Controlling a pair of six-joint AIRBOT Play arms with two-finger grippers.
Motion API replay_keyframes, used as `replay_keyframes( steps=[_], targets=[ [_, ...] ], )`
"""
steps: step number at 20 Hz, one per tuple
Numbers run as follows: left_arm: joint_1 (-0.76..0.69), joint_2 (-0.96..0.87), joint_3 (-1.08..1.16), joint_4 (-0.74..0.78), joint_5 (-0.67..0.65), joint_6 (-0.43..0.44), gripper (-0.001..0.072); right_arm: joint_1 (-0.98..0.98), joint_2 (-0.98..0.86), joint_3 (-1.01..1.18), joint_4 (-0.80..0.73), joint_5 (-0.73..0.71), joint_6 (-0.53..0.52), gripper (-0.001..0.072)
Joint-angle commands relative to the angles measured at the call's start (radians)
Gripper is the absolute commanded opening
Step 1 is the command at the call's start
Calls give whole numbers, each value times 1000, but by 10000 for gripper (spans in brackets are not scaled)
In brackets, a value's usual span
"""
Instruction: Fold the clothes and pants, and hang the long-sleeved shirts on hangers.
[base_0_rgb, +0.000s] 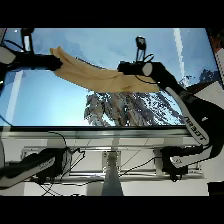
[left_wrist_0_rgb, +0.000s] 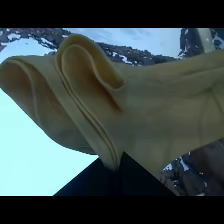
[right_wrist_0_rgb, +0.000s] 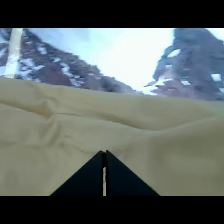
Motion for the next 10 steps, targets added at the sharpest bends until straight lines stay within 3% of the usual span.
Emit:
replay_keyframes(
  steps=[1, 6, 10],
  targets=[
    [0, 158, 6, 11, -68, -40, 12, 181, -105, 137, 175, -2, -1, 10],
    [0, 168, 5, -121, -60, -39, 12, 394, -227, 323, 225, 0, 3, 10],
    [-4, 104, 4, -205, -57, -39, 12, 341, -205, 328, 76, 101, 3, 10]
  ],
)
